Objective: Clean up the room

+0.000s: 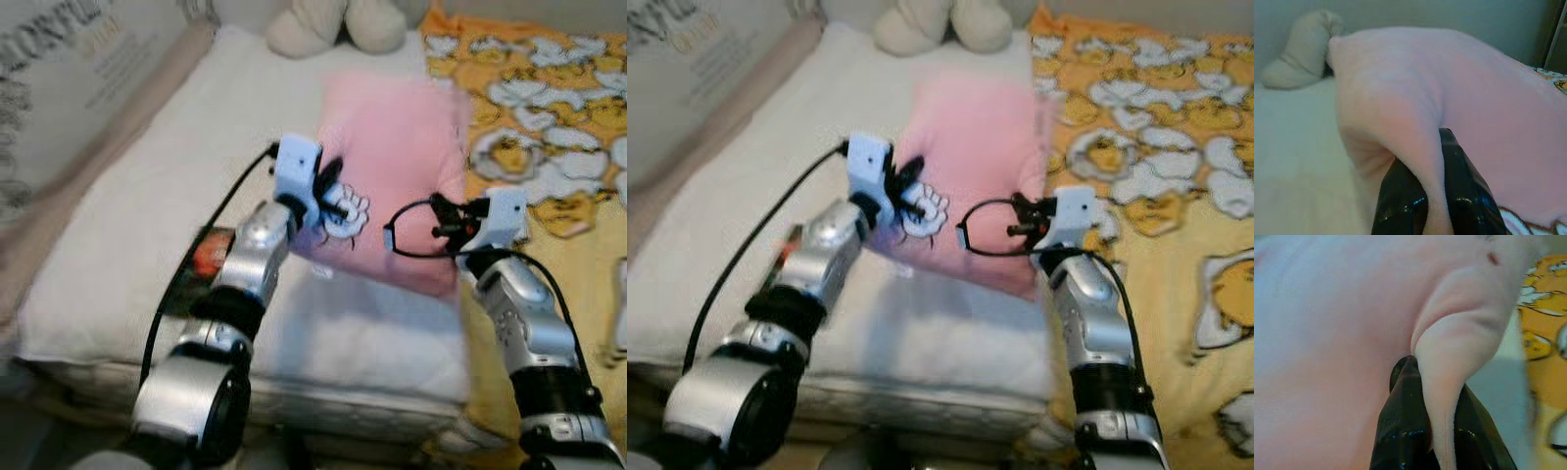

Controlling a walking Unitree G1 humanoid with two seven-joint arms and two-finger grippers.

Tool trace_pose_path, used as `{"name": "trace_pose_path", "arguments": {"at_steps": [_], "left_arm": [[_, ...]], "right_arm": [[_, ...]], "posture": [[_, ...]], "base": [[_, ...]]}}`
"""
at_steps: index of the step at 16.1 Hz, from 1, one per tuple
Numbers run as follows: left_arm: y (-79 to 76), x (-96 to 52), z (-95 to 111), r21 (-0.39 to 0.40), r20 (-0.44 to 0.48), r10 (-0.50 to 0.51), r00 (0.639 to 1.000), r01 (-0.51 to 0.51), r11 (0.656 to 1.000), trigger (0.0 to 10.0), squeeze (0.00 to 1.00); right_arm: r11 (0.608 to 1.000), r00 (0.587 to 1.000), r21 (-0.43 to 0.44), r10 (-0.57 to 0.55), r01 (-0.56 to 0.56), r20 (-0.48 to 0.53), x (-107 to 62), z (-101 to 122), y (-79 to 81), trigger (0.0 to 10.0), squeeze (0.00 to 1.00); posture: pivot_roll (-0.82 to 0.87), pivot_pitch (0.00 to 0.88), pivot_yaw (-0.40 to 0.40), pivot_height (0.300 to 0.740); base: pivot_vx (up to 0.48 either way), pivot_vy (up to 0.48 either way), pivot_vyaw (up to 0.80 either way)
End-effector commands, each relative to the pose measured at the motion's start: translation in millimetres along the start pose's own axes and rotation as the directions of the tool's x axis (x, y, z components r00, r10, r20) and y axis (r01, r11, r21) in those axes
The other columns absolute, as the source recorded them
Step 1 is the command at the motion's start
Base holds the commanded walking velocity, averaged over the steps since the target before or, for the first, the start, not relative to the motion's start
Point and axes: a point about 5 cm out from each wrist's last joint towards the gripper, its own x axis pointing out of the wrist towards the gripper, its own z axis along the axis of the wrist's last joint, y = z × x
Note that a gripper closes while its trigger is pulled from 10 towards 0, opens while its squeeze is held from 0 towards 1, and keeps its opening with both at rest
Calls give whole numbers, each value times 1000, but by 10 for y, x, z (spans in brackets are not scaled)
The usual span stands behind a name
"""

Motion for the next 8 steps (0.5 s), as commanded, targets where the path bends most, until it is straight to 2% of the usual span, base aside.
{"name": "trace_pose_path", "arguments": {"at_steps": [1,7,8], "left_arm": [[161,-8,116,41,36,47,998,-49,998,10000,0],[133,53,140,22,31,77,997,-78,997,10000,0],[126,60,141,23,31,82,996,-83,996,10000,0]], "right_arm": [[999,1000,-29,-25,25,13,-30,3,-23,0,0],[999,1000,-42,-6,7,13,-51,-14,-2,0,0],[999,1000,-40,-7,8,17,-45,-5,-12,0,0]], "posture": [[-62,0,102,740],[-73,0,99,740],[-68,0,94,740]], "base": [[0,465,0],[0,465,0],[0,465,563]]}}
